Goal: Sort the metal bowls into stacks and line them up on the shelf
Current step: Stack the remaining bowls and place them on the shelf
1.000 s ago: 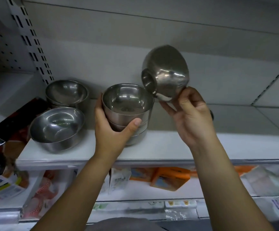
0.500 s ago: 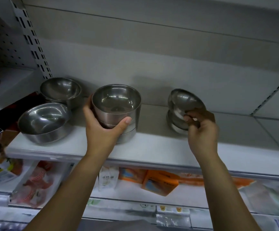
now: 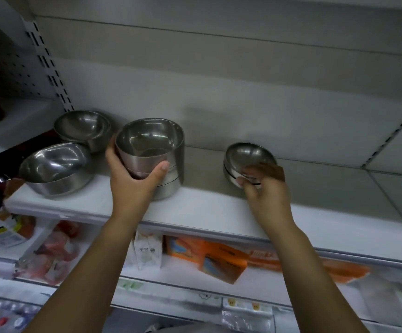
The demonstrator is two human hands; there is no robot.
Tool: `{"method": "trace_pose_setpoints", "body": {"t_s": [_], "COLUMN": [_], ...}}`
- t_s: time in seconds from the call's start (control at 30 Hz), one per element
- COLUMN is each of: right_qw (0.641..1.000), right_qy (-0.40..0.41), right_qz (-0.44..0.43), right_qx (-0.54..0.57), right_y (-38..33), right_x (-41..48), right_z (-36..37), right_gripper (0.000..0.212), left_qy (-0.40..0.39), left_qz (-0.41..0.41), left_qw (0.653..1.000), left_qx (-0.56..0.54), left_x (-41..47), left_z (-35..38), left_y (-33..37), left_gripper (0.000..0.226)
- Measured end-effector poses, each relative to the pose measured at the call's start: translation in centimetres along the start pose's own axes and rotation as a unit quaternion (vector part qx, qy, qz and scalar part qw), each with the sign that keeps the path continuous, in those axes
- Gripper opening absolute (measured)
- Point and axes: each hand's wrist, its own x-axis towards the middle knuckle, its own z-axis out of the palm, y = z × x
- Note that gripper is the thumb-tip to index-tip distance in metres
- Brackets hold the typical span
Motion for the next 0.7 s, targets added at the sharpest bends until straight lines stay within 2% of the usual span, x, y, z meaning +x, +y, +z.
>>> {"method": "trace_pose_setpoints", "body": {"t_s": [0.17, 0.27, 0.33, 0.4, 0.5, 0.6, 0.7], "right_qw": [0.997, 0.986, 0.970, 0.957, 0.944, 0.938, 0.936], "right_qy": [-0.061, -0.113, -0.148, -0.167, -0.167, -0.145, -0.123], "right_qz": [0.000, -0.001, 0.012, 0.022, 0.067, 0.092, 0.072], "right_qx": [0.054, 0.126, 0.192, 0.237, 0.275, 0.300, 0.321], "right_y": [-2.7, -5.0, -6.6, -8.2, -10.1, -11.7, -13.3], "right_x": [0.1, 0.3, 0.6, 1.0, 1.6, 2.1, 1.9], "right_z": [0.5, 1.5, 2.6, 3.6, 5.1, 6.7, 8.5], "right_gripper": [0.039, 0.047, 0.051, 0.052, 0.064, 0.089, 0.093], "left_qy": [-0.013, -0.042, -0.066, -0.067, -0.010, 0.060, 0.089], "left_qz": [-0.009, -0.025, -0.036, -0.022, 0.001, 0.010, 0.023], "left_qw": [1.000, 0.999, 0.997, 0.995, 0.986, 0.981, 0.976], "left_qx": [0.012, 0.016, 0.020, 0.071, 0.165, 0.183, 0.200], "left_x": [-0.1, -0.5, -0.8, -1.3, -2.0, -1.4, 0.6], "left_z": [-0.1, -0.8, -1.5, -2.1, -3.3, -4.9, -6.5], "left_y": [0.3, 0.4, 0.3, 0.5, 0.2, 0.0, 0.5], "left_gripper": [0.103, 0.107, 0.098, 0.082, 0.062, 0.050, 0.036]}}
